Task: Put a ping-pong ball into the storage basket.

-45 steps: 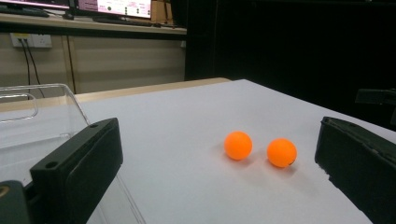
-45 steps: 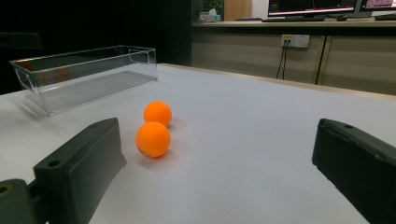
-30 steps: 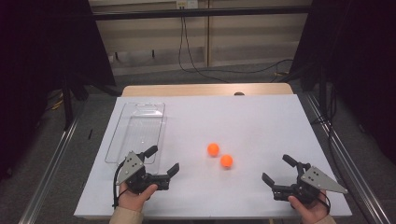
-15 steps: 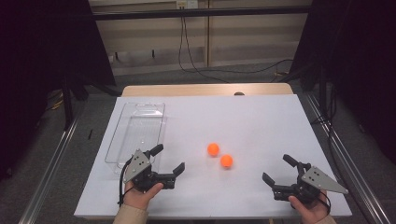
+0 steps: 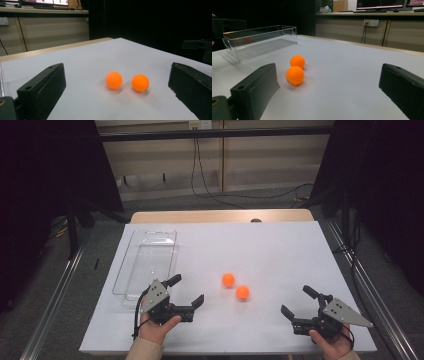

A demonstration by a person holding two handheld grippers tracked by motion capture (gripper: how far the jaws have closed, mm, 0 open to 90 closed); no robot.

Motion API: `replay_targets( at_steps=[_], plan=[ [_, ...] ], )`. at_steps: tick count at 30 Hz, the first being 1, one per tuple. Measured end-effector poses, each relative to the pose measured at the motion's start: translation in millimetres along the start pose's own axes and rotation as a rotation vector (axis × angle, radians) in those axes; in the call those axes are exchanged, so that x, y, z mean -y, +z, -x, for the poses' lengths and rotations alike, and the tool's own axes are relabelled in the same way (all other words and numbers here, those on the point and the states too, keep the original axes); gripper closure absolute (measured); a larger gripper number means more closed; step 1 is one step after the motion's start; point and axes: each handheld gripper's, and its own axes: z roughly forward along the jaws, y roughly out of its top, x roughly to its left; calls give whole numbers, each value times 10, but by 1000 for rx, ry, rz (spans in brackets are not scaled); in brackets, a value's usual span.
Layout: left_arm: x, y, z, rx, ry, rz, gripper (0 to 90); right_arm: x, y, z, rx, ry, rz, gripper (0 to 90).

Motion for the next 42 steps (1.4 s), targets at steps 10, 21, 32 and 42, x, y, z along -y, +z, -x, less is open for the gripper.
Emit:
replay_targets(
  at_steps=[10, 21, 32, 42],
  plan=[
    [17, 85, 36, 11, 6, -12, 12, -1, 2, -1, -1, -1, -1, 15],
    [32, 151, 56, 17, 12, -28, 12, -5, 5, 1, -3, 1, 0, 15],
    [40, 198, 82, 29, 18, -40, 12, 0, 12, 13, -4, 1, -6, 15],
    [55, 264, 114, 35, 20, -50, 12, 0, 13, 18, -6, 0, -8, 14]
  ],
)
